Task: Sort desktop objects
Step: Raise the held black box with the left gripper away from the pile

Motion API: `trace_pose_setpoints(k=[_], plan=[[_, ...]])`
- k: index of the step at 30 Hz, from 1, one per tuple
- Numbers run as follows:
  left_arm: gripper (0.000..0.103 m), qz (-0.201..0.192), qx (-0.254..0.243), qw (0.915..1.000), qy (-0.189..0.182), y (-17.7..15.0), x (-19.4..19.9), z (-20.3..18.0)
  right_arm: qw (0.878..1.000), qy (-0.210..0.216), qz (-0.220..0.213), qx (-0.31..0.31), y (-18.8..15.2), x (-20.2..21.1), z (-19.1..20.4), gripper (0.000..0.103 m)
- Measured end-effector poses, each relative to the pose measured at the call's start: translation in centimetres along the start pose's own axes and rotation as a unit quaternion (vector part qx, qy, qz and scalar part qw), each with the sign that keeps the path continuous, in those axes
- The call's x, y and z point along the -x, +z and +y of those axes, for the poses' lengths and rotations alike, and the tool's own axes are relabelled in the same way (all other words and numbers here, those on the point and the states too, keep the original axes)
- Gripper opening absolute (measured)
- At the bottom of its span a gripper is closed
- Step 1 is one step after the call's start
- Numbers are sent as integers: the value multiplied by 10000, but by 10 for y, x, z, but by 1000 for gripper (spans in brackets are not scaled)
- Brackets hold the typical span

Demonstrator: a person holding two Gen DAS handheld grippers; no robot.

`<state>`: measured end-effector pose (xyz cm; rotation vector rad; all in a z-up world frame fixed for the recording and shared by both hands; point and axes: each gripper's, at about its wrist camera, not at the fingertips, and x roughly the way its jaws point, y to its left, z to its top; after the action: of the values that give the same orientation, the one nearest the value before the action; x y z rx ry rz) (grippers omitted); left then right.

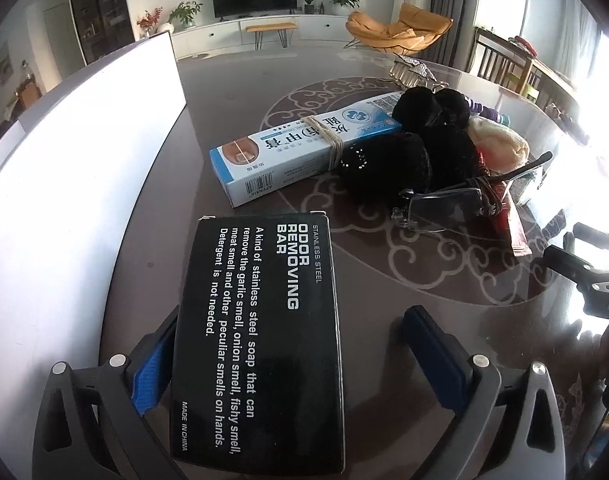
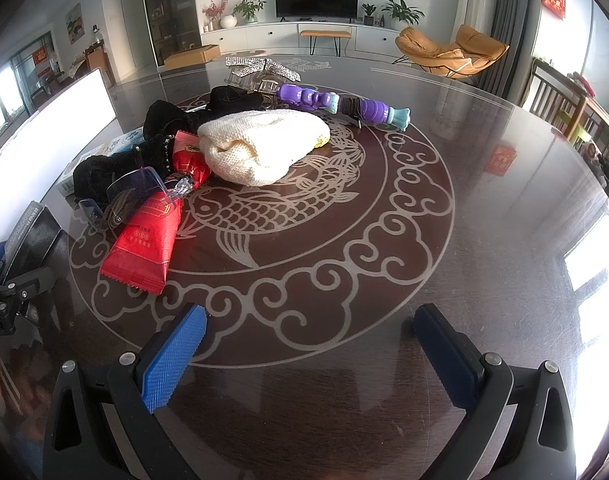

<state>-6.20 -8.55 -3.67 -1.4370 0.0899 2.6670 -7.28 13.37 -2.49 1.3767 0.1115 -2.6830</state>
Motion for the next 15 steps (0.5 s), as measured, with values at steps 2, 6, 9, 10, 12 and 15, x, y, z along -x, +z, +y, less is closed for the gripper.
trace_pose_setpoints(k=[2, 6, 9, 10, 12, 15], plan=[[103, -6, 14, 10000, 15, -1, 0, 0, 10000, 0, 0, -1, 0, 0, 0, 103], [103, -36, 63, 10000, 54, -2, 1, -1, 10000, 0, 0, -1, 0, 0, 0, 103], [103, -53, 60, 10000, 46, -2, 2, -1, 10000, -1, 1, -1, 0, 0, 1, 103], [103, -63, 57, 10000, 38, -3, 2, 0, 10000, 0, 0, 0, 0, 0, 0, 103], [103, -79, 60, 9999, 37, -3, 3, -1, 10000, 0, 0, 0, 0, 0, 0, 103], [103, -90, 79, 9999, 43, -4, 3, 0, 10000, 0, 1, 1, 0, 0, 0, 103]])
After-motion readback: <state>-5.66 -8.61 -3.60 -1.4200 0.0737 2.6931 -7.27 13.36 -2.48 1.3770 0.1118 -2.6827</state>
